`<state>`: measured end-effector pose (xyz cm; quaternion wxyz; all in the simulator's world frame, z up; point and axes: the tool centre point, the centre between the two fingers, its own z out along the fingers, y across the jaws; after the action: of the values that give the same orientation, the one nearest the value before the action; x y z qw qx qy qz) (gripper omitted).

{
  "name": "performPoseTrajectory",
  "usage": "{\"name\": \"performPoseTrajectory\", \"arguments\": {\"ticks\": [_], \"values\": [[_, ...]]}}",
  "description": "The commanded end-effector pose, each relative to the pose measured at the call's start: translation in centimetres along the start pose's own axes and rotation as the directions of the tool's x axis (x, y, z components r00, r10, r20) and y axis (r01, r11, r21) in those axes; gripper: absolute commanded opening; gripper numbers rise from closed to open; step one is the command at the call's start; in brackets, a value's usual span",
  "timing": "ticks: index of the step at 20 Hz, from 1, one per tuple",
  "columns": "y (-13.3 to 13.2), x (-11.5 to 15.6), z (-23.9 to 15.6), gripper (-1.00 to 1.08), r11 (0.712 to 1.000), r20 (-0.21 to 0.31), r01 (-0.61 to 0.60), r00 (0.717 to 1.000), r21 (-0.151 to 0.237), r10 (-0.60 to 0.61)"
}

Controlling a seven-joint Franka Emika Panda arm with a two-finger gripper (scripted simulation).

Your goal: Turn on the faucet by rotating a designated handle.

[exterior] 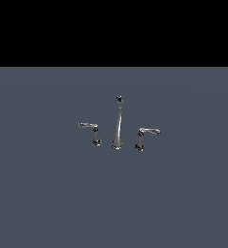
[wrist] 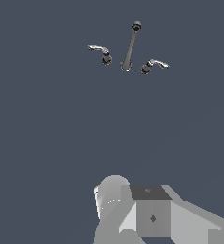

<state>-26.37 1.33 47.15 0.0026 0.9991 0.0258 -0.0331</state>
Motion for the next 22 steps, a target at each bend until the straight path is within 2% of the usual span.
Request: {"name": "performPoseTrajectory", "arguments": {"ticks": [1, 11, 17, 22], "values": [[0.0, 0.0, 0.0, -1.00, 1.000, 0.000, 0.000, 1.000, 0.000, 0.000], [-1.0, 0.5, 1.1, -1.00, 0.999, -0.001, -0.054, 0.999, 0.002, 0.054], [-2.6, 1.4, 2.9, -1.00, 0.990, -0.002, -0.138, 0.990, 0.005, 0.138], [-4.3, 2.6, 4.9, -1.00, 0.972, -0.003, -0.236, 0.972, 0.010, 0.236]]}}
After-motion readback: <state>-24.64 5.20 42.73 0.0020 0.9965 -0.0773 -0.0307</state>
